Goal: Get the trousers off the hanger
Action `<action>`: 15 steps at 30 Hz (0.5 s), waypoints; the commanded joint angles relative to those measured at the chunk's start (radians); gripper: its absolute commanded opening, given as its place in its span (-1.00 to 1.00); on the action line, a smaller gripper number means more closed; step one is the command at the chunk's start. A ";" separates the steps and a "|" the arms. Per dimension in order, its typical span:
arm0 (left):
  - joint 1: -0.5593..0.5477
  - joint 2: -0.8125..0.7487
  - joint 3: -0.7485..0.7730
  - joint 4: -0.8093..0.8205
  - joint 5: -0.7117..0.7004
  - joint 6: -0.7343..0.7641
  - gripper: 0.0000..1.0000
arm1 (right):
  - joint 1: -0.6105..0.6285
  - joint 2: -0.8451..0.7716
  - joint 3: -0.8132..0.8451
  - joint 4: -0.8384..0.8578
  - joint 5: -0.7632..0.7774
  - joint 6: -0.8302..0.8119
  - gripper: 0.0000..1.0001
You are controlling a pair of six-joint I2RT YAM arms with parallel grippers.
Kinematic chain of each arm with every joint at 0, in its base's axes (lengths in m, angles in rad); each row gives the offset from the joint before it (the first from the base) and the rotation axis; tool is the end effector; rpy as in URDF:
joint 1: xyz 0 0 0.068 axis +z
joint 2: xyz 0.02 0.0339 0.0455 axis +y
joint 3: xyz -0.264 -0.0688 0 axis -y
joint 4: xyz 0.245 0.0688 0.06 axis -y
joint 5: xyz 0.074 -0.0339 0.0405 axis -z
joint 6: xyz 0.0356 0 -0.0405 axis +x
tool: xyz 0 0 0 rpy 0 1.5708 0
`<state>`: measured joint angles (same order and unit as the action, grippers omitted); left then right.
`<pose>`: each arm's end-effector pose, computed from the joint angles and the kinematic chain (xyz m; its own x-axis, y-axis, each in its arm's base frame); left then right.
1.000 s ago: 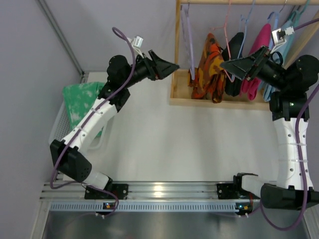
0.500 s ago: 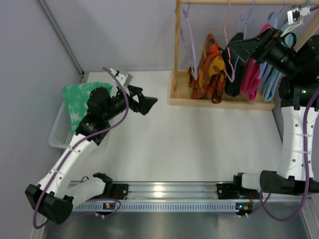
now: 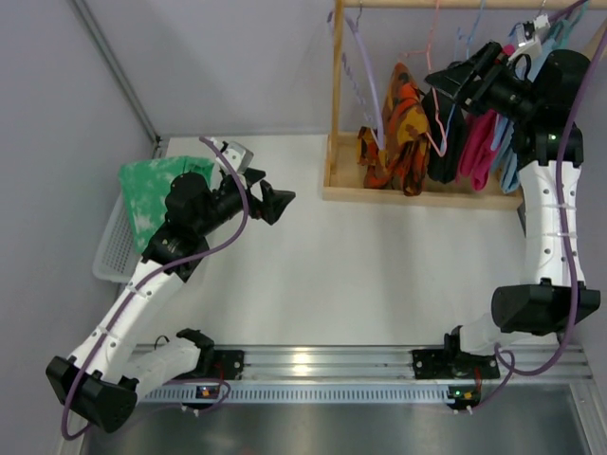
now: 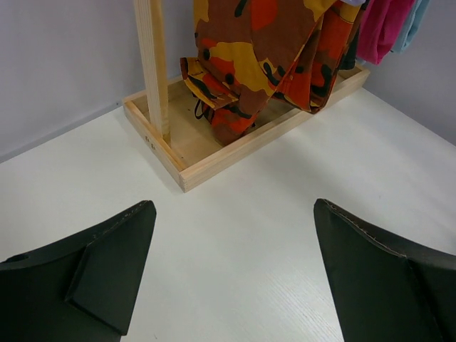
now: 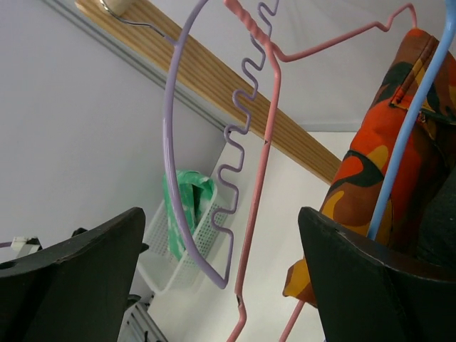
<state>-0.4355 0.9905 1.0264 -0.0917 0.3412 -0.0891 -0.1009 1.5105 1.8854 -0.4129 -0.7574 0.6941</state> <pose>0.1993 -0.1059 0.3970 -0.1127 -0.0400 -0.9928 0.6932 0.7127 -0.1074 0.3108 -0.0069 0.5188 -0.4192 0.5096 -0.7514 -0.4446 0.6064 0.6593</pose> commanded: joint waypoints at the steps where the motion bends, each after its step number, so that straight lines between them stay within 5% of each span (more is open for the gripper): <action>1: -0.002 -0.015 0.012 0.018 -0.016 0.022 0.97 | 0.003 -0.007 0.011 0.049 -0.016 0.041 0.76; 11: 0.000 0.013 0.052 0.020 -0.011 0.025 0.97 | 0.044 0.030 -0.115 0.310 -0.132 0.297 0.29; 15: 0.000 0.014 0.055 0.021 -0.011 0.015 0.97 | 0.047 0.045 -0.118 0.405 -0.169 0.384 -0.06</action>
<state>-0.4358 1.0061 1.0397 -0.0929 0.3309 -0.0757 -0.0654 1.5543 1.7584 -0.1753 -0.8772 0.9741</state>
